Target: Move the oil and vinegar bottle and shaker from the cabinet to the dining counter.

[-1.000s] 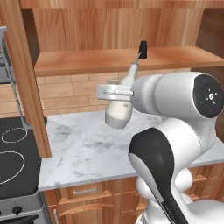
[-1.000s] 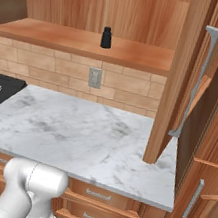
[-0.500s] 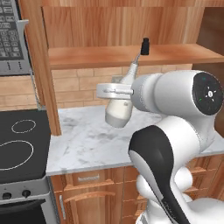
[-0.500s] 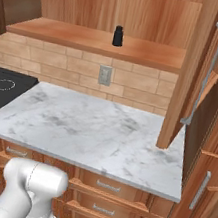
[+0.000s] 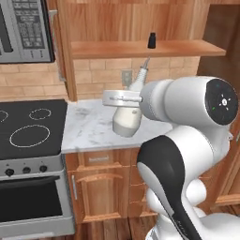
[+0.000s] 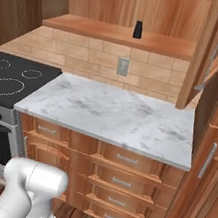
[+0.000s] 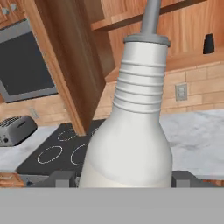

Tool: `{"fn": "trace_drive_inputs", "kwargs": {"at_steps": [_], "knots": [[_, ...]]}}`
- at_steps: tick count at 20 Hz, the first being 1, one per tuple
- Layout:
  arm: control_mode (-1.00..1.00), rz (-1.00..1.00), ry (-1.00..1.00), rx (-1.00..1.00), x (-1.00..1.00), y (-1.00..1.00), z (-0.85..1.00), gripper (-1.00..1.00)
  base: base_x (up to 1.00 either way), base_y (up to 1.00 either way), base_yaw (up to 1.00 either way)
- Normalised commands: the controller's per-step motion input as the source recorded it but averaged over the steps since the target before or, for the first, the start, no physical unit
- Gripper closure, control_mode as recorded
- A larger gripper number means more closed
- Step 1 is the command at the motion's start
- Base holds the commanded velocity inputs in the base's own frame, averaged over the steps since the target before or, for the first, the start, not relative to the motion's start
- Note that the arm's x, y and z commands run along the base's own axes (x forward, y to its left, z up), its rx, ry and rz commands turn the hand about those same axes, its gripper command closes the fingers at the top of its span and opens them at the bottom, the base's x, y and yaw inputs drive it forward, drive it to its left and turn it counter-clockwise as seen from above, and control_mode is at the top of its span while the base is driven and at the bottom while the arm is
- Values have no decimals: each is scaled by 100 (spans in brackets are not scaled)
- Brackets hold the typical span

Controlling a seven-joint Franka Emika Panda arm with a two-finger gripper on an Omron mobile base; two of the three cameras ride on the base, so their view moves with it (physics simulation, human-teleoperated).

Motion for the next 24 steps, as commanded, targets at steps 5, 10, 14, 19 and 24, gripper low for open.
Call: {"fn": "trace_drive_inputs", "kwargs": {"at_steps": [5, 10, 14, 19, 24], "knots": [[100, 0, 0, 0, 0, 0, 0, 100, -67, 25, 39], [100, 0, 0, 0, 0, 0, 0, 100, -39, 19, 76], [100, 0, 0, 0, 0, 0, 0, 100, -17, 13, 98], [100, 0, 0, 0, 0, 0, 0, 100, -6, 6, 100], [100, 0, 0, 0, 0, 0, 0, 100, -2, 1, 100]]}}
